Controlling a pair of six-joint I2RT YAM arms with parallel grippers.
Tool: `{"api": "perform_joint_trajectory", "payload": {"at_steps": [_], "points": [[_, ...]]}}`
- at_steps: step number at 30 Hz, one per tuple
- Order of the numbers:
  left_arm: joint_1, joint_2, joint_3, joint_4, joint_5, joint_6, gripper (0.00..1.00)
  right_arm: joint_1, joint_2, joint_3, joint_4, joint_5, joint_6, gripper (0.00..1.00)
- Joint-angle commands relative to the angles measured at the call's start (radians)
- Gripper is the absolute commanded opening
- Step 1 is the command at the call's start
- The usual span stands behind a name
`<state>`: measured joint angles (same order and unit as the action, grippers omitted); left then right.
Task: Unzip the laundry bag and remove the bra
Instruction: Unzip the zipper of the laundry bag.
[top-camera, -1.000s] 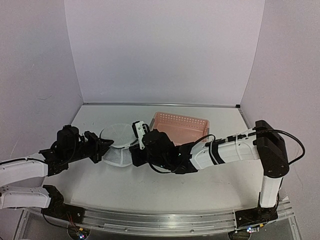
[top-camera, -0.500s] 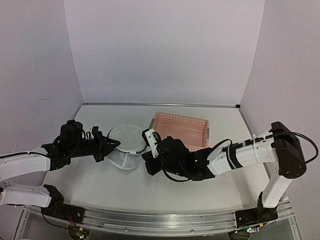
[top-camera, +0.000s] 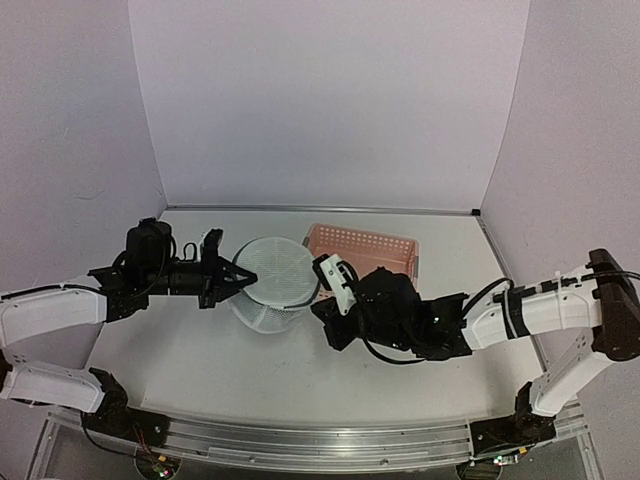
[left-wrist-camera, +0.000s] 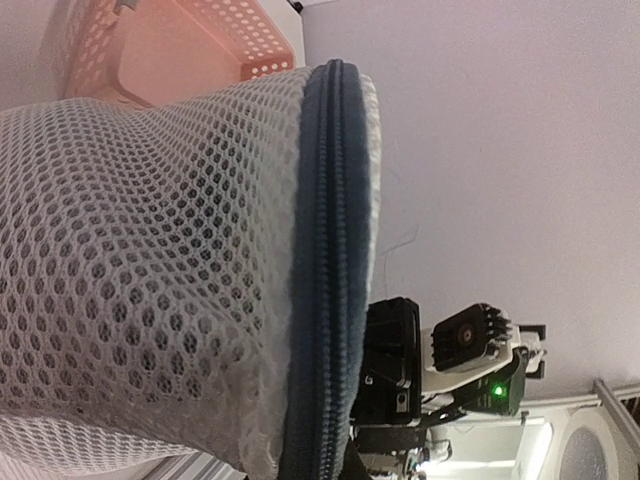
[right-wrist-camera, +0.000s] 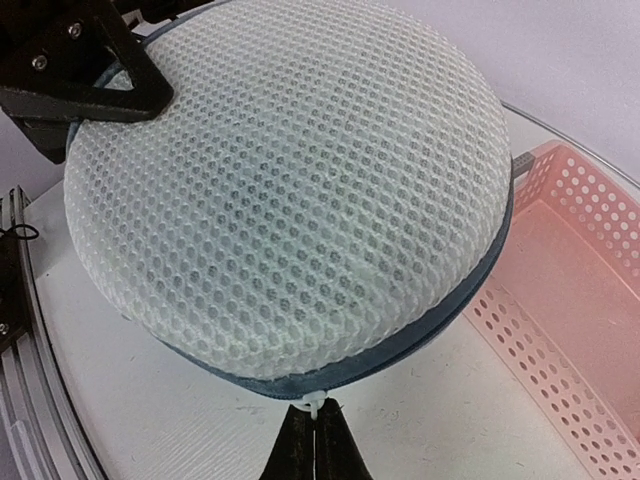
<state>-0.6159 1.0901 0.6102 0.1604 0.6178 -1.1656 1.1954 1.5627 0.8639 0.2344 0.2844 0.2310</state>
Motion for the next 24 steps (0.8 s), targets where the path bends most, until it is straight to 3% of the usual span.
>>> {"api": "perform_joint_trajectory", "payload": {"at_steps": [1, 17, 24], "points": [[0.004, 0.014, 0.085, 0.079, 0.181, 0.137, 0.0, -0.021, -0.109, -0.038, -0.041, 0.0, -0.061, 0.0], [-0.038, 0.121, 0.112, 0.069, 0.469, 0.315, 0.0, -0.048, -0.332, -0.103, -0.221, -0.062, -0.179, 0.0], [-0.05, 0.191, 0.146, 0.043, 0.498, 0.38, 0.06, -0.049, -0.364, -0.106, -0.301, -0.135, -0.177, 0.0]]}}
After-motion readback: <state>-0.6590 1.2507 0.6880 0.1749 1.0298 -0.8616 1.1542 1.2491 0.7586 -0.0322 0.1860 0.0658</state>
